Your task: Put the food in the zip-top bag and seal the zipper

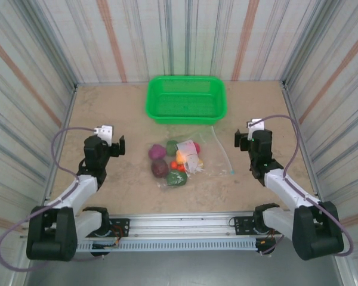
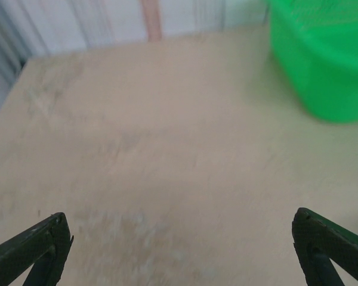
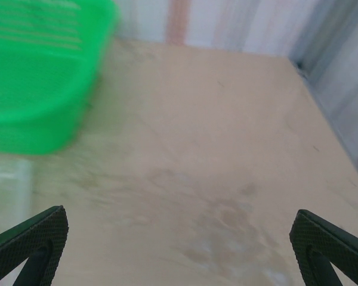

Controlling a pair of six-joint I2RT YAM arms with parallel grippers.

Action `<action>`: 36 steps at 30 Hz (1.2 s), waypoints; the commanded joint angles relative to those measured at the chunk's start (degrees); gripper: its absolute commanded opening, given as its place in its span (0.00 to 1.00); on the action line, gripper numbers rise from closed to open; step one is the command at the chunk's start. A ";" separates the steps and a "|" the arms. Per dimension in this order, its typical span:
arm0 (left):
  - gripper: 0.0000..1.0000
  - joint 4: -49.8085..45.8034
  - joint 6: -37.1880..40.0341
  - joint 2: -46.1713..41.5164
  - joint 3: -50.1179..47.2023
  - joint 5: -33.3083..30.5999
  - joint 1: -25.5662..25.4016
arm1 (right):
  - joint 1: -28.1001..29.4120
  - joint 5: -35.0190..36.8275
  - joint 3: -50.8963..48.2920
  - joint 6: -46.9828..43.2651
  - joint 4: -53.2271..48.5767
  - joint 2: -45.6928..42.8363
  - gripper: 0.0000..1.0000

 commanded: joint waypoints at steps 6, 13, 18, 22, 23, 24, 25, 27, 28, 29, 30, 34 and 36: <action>0.99 18.06 -4.05 10.83 -1.43 7.86 6.58 | -12.18 -10.46 -7.19 10.11 16.16 7.54 0.99; 0.99 39.30 -6.26 23.86 -5.69 8.43 6.99 | -14.27 -18.91 -8.53 8.40 35.24 19.66 1.00; 0.99 24.18 -2.80 24.57 2.72 2.95 2.75 | -15.14 -22.99 -6.16 7.97 36.35 25.76 0.99; 0.99 21.95 -2.18 24.20 3.42 1.88 1.87 | -13.69 -21.34 -0.71 6.58 27.47 27.19 0.99; 0.99 21.26 -2.16 23.98 3.61 1.98 1.87 | -13.56 -20.59 -1.18 6.62 29.50 27.73 0.99; 0.99 21.93 -2.07 24.22 3.53 1.93 1.75 | -13.24 -19.38 -0.98 6.83 28.58 27.37 0.99; 0.99 21.40 -1.90 24.22 3.65 1.65 1.56 | -13.23 -19.23 -0.82 6.85 27.68 27.10 0.99; 0.99 21.60 -1.80 24.20 3.61 1.52 1.40 | -12.58 -18.01 -1.19 6.46 28.74 27.27 0.99; 0.99 21.35 -1.77 24.12 3.61 1.58 1.36 | -11.64 -16.09 -1.37 6.00 28.45 26.91 0.99; 0.99 21.57 -1.77 24.14 3.60 1.39 1.35 | -10.80 -14.62 -1.97 5.64 30.04 27.04 0.99; 0.99 21.52 -1.75 24.07 3.60 1.19 1.27 | -10.46 -13.80 -2.12 5.48 30.22 26.94 0.99; 0.99 21.64 -1.70 24.05 3.44 1.07 1.17 | -12.19 -16.87 -1.42 6.54 28.66 27.00 0.99; 0.99 21.69 -1.68 24.06 3.52 1.04 1.06 | -10.51 -13.55 -1.76 5.70 29.38 26.94 0.99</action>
